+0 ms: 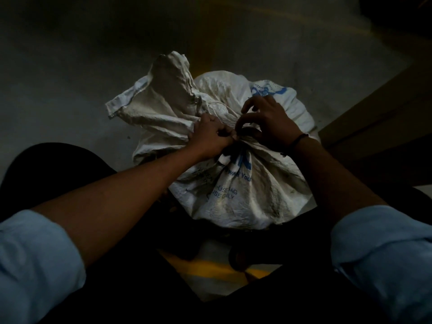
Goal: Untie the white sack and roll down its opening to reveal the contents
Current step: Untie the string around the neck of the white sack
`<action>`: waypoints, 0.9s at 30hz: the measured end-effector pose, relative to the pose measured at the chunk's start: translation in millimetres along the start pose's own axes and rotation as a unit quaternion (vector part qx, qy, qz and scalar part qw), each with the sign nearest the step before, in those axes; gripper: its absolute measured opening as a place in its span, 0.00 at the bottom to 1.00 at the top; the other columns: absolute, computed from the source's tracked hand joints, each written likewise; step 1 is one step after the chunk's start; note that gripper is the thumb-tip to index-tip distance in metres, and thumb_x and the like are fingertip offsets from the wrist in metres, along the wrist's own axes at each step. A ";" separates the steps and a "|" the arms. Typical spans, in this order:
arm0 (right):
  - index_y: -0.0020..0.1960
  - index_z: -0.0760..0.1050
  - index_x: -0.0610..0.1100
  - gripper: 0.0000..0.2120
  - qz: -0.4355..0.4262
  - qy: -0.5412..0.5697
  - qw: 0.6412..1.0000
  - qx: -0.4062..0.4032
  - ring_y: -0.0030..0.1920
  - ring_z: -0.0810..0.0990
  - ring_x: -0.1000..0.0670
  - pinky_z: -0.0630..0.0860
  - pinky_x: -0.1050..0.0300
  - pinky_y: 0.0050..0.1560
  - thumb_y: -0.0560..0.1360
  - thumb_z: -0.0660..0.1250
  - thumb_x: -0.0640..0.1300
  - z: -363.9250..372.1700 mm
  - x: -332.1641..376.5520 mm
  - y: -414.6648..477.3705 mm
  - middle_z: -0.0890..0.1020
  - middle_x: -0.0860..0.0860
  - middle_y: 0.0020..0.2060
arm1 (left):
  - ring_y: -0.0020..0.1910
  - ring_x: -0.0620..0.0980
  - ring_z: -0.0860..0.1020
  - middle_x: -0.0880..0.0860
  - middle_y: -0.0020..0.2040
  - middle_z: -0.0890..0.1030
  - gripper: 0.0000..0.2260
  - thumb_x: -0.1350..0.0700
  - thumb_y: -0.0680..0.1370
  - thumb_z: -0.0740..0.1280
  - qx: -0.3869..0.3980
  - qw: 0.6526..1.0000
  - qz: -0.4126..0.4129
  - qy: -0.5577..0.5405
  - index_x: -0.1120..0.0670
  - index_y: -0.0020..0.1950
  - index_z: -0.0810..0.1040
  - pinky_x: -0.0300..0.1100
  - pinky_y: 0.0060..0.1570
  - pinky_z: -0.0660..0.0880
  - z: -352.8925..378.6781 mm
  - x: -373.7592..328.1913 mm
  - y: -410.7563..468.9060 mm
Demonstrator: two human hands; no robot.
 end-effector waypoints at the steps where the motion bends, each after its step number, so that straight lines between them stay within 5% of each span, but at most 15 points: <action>1: 0.50 0.80 0.57 0.06 0.006 -0.005 1.000 -0.011 0.55 0.72 0.43 0.72 0.44 0.51 0.74 0.68 0.55 -1.3 -0.2 0.3 0.75 0.49 0.57 | 0.64 0.56 0.71 0.50 0.57 0.66 0.23 0.30 0.57 0.64 -0.007 1.000 -0.003 -0.013 0.44 0.41 0.79 0.56 0.66 0.70 -1.1 -2.0 -0.6; 9: 0.51 0.78 0.56 0.05 0.052 -0.058 0.995 -0.056 0.52 0.71 0.43 0.68 0.49 0.47 0.77 0.64 0.53 -7.3 -0.1 0.2 0.75 0.48 0.53 | 0.66 0.57 0.71 0.54 0.63 0.69 0.18 0.28 0.56 0.64 -0.029 0.999 -0.005 -0.029 0.38 0.36 0.75 0.59 0.66 0.69 -10.9 -18.2 -1.4; 18: 0.50 0.76 0.54 0.03 0.145 -0.069 0.984 -0.074 0.52 0.71 0.41 0.73 0.45 0.45 0.76 0.65 0.48 -3.3 -12.6 -1.8 0.73 0.46 0.51 | 0.65 0.56 0.70 0.49 0.56 0.65 0.14 0.28 0.58 0.64 -0.020 0.999 0.016 -0.021 0.35 0.33 0.74 0.59 0.66 0.69 -10.3 -17.0 -2.6; 27: 0.54 0.78 0.50 0.13 0.182 0.059 0.974 -0.119 0.53 0.72 0.44 0.66 0.56 0.52 0.72 0.69 0.39 -13.1 -6.1 9.6 0.73 0.45 0.51 | 0.63 0.54 0.72 0.49 0.56 0.66 0.14 0.32 0.63 0.66 -0.055 0.997 0.045 -0.037 0.38 0.40 0.79 0.56 0.64 0.71 -23.1 -35.7 1.3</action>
Point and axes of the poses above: each hand's wrist, its own y-axis towards the middle knuckle, its own z-axis out of the palm, x = y × z, the point moved 2 cm from there along y, towards the middle knuckle
